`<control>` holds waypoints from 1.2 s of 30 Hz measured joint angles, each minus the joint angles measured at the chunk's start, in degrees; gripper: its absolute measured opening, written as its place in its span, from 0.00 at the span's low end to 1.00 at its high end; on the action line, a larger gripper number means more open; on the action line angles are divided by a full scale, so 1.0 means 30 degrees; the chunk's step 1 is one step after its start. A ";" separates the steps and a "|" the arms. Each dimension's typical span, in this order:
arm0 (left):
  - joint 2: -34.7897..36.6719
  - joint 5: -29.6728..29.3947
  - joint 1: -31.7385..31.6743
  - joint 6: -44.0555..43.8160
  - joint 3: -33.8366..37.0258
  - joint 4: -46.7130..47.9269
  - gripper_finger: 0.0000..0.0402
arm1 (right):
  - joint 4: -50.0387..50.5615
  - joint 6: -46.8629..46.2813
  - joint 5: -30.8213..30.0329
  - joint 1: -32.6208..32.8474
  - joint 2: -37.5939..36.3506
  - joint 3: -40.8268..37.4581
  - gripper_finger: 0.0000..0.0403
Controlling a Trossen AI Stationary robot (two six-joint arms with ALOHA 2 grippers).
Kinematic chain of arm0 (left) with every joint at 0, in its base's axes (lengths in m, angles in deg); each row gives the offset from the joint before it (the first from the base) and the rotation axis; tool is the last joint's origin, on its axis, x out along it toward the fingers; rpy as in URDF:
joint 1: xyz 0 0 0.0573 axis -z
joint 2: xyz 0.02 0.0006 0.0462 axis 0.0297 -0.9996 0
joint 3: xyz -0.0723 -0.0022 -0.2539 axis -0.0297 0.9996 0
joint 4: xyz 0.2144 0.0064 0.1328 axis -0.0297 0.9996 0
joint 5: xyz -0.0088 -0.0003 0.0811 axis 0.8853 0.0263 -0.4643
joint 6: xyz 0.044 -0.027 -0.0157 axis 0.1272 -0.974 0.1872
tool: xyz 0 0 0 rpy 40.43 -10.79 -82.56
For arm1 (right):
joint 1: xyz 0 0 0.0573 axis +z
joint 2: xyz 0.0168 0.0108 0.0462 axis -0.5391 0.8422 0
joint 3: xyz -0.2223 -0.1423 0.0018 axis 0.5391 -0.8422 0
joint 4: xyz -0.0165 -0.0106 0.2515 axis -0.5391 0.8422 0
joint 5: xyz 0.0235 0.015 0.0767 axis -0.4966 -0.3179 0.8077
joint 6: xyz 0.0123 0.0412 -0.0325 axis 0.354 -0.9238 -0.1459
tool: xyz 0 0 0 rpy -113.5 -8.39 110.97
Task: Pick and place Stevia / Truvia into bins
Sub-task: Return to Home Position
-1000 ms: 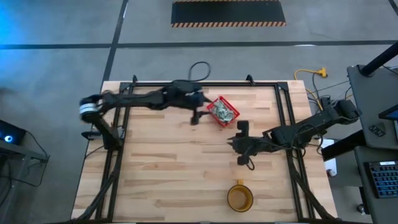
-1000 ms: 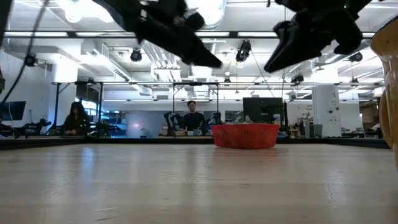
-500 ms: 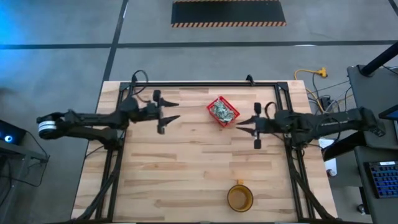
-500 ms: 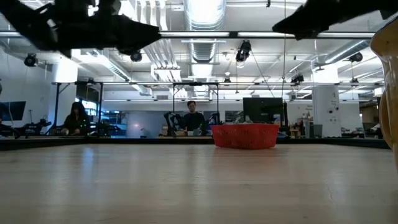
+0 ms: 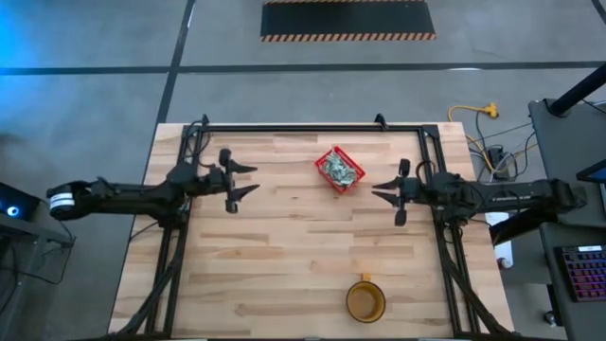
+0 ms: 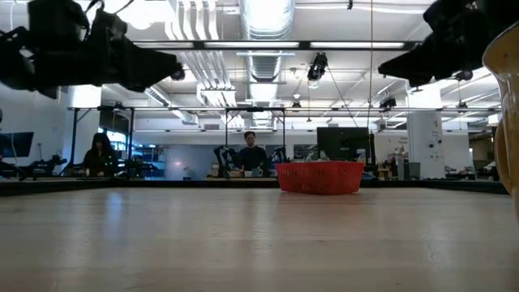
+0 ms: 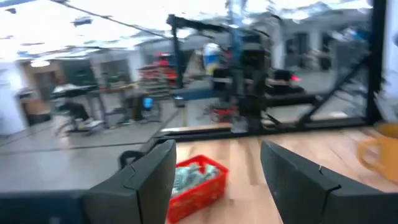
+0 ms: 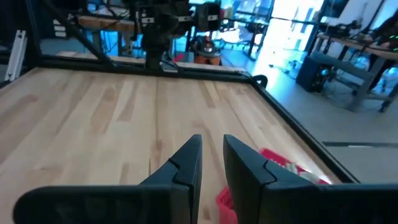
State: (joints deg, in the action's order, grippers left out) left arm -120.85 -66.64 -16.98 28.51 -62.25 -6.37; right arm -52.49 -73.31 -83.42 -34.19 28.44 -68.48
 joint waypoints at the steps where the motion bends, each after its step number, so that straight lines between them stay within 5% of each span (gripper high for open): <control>1: 0.0287 -0.0494 -0.0006 -0.0308 0.0355 -0.0295 0.54 | -0.0014 -0.0005 -0.0144 0.0000 -0.0443 -0.0224 0.14; 5: 0.1344 -0.1496 0.0157 -0.1846 0.1890 -0.1917 0.54 | -0.0002 -0.0031 -0.0472 0.0000 -0.2124 -0.0842 0.14; 22: 0.4440 -0.1492 0.1986 -0.1706 0.1907 0.1129 0.54 | 0.1142 -0.0697 0.0072 0.0252 -0.6092 -0.2494 0.14; 36: 0.4717 -0.3899 0.5104 -0.1260 0.1929 0.1726 0.54 | 0.1096 0.0334 0.0275 0.3033 -0.8393 -0.3626 0.14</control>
State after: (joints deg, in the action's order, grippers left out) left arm -106.70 -78.34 -1.66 24.73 -56.46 -1.19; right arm -49.20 -72.31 -82.60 -25.09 3.26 -79.35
